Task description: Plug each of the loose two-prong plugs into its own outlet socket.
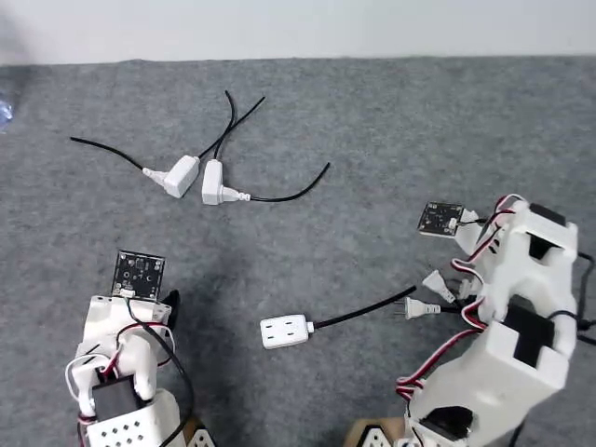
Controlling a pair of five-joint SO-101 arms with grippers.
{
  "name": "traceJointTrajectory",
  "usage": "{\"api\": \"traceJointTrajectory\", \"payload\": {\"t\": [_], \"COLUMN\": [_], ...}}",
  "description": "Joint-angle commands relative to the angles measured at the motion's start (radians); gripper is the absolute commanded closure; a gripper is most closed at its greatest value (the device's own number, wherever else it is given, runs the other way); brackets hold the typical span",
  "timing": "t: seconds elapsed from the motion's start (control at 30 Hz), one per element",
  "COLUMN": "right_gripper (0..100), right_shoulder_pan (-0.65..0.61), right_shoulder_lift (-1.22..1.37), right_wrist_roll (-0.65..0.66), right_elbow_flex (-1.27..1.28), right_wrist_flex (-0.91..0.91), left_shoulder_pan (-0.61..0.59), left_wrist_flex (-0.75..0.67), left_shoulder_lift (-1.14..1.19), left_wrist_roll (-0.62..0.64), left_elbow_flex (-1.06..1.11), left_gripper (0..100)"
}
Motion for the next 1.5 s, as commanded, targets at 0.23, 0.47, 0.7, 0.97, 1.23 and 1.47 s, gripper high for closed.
{"api": "traceJointTrajectory", "payload": {"t": [0.23, 0.47, 0.7, 0.97, 1.23, 1.47], "right_gripper": [95.3, 76.0, 84.9, 99.4, 99.0, 99.0], "right_shoulder_pan": [-0.067, -0.087, -0.116, -0.111, -0.143, -0.286], "right_shoulder_lift": [-0.027, -0.073, -0.071, -0.071, -0.200, -0.444], "right_wrist_roll": [-0.092, -0.091, -0.091, -0.089, -0.098, -0.239], "right_elbow_flex": [0.055, 0.060, 0.061, 0.061, -0.054, -0.129], "right_wrist_flex": [-0.096, -0.093, -0.093, -0.087, 0.209, 0.483], "left_shoulder_pan": [0.012, 0.012, 0.012, 0.012, 0.104, 0.397], "left_wrist_flex": [0.000, 0.000, 0.000, 0.000, 0.005, 0.000], "left_shoulder_lift": [-0.012, -0.012, -0.012, -0.012, -0.012, -0.012], "left_wrist_roll": [-0.011, -0.011, -0.011, -0.011, -0.005, 0.087], "left_elbow_flex": [0.007, 0.007, 0.007, 0.007, 0.007, -0.054], "left_gripper": [72, 72, 72, 72, 72, 71]}}
